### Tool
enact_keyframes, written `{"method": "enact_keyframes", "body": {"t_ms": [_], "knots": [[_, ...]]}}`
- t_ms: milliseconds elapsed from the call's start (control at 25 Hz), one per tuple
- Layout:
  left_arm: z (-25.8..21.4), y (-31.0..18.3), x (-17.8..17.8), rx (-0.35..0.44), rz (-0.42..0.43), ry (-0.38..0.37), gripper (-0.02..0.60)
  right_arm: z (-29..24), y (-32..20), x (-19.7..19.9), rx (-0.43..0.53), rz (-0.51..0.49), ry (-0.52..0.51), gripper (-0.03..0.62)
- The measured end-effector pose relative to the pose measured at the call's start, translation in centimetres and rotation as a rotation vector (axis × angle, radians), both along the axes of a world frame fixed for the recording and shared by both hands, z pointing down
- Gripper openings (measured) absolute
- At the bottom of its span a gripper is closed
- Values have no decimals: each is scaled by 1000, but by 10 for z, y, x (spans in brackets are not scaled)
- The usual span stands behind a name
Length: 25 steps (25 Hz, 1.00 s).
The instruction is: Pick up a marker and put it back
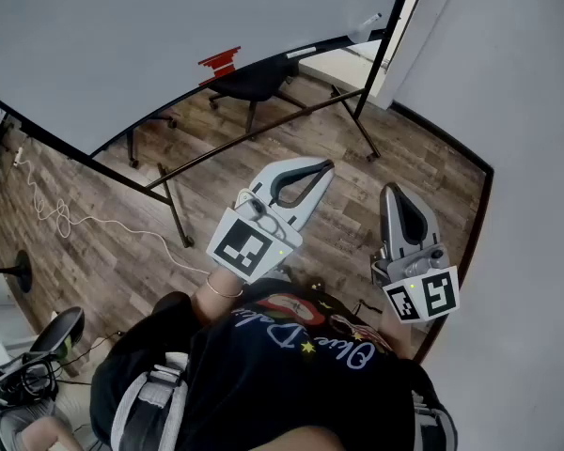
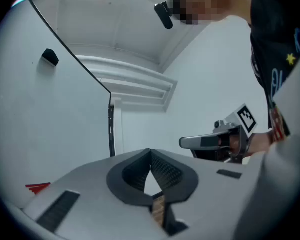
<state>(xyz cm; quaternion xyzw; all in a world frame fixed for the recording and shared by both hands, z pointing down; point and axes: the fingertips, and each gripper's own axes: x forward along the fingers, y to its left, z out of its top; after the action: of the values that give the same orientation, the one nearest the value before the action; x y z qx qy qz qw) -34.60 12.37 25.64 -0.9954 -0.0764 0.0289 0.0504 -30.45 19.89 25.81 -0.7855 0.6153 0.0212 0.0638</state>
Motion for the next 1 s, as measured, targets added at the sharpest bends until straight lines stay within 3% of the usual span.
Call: {"method": "enact_keyframes", "body": {"t_ms": [480, 1000], "knots": [[2, 3, 3, 1, -9, -13, 3, 5, 2, 4, -12, 11, 16, 0], [-2, 32, 14, 39, 13, 1, 3, -4, 49, 22, 32, 89, 34, 0]]}}
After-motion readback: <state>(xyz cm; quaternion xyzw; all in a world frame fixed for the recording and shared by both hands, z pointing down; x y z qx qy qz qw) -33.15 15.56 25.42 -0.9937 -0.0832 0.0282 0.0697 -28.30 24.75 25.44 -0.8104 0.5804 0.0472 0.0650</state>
